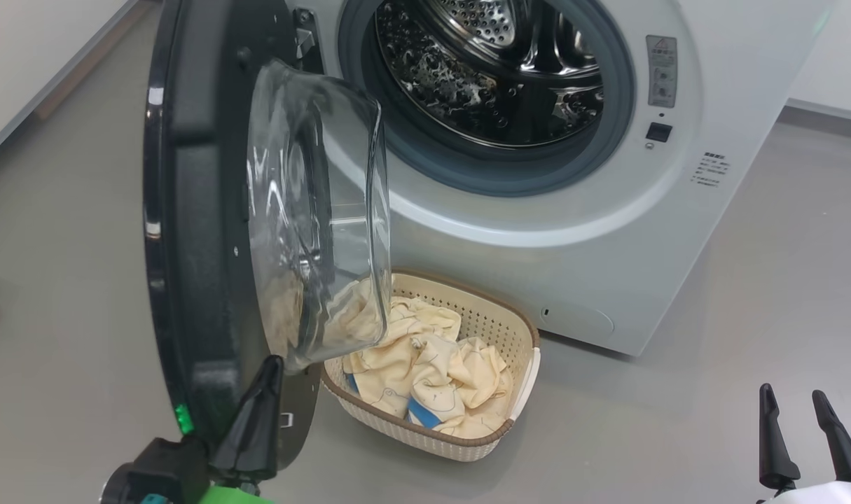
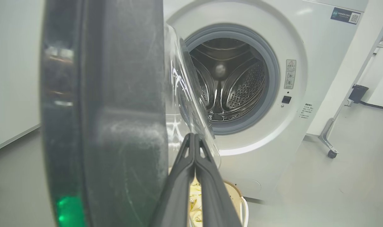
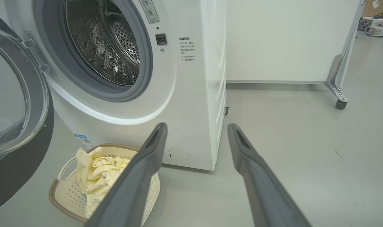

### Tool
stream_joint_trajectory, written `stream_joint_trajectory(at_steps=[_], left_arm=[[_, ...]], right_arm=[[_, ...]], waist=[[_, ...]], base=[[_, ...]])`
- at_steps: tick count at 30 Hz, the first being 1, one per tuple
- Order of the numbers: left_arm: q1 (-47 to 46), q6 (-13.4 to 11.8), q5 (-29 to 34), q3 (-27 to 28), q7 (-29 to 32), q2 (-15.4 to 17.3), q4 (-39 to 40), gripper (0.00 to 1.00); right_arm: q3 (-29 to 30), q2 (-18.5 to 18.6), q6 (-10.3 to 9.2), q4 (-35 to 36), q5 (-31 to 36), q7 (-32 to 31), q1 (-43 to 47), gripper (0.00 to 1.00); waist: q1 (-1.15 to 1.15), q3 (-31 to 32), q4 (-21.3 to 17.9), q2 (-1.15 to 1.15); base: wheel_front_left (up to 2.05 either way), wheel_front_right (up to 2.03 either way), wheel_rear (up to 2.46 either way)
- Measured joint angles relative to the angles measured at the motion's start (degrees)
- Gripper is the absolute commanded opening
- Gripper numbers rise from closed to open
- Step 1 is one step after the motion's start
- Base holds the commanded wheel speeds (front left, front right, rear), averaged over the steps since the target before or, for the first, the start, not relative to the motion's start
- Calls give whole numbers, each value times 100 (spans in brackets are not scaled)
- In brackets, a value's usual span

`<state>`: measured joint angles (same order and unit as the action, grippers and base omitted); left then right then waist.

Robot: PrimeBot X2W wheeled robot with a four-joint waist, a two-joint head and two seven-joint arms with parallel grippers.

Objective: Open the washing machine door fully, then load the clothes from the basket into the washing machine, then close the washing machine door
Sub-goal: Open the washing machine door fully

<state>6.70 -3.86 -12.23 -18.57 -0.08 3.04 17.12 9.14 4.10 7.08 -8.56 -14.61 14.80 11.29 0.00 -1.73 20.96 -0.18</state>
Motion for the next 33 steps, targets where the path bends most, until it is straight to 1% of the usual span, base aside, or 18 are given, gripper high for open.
stream_joint_trajectory(at_steps=[4, 12, 16, 20, 21, 29, 33], left_arm=[[-26, -87, -127, 235, -79, -15, -69, 0], [-348, -187, -352, 799, -256, -42, -482, 0], [-534, -216, -420, 1120, -380, -73, -762, 0], [-749, -243, -550, 1416, -534, -96, -1065, 0], [-867, -245, -597, 1604, -615, -110, -1243, 0], [-1352, -286, -697, 2446, -1012, -130, -1881, 0], [-1612, -287, -699, 2717, -1109, -126, -2312, 0]], right_arm=[[-2, 34, 0, 16, -1, 0, 1, 100], [-59, 143, 0, 29, -1, 0, -4, 100], [-171, 181, 0, 27, -1, 0, -28, 100], [-200, 235, 0, 15, -1, 0, -40, 100], [-259, 254, 0, 0, -1, 0, -45, 100], [-389, 322, 0, -30, -2, 0, -127, 100], [-379, 334, 0, -78, -12, 0, -130, 100]], waist=[[0, -106, 113, 0], [0, -278, 355, 0], [0, -354, 401, 0], [0, -367, 403, 0], [0, -368, 388, 0], [0, -369, 236, 0], [0, -355, 128, 0]], base=[[0, 0, 0], [0, 0, 0], [0, 0, 0], [0, 0, 0], [0, 0, 0], [0, 0, 0], [0, 0, 0]])
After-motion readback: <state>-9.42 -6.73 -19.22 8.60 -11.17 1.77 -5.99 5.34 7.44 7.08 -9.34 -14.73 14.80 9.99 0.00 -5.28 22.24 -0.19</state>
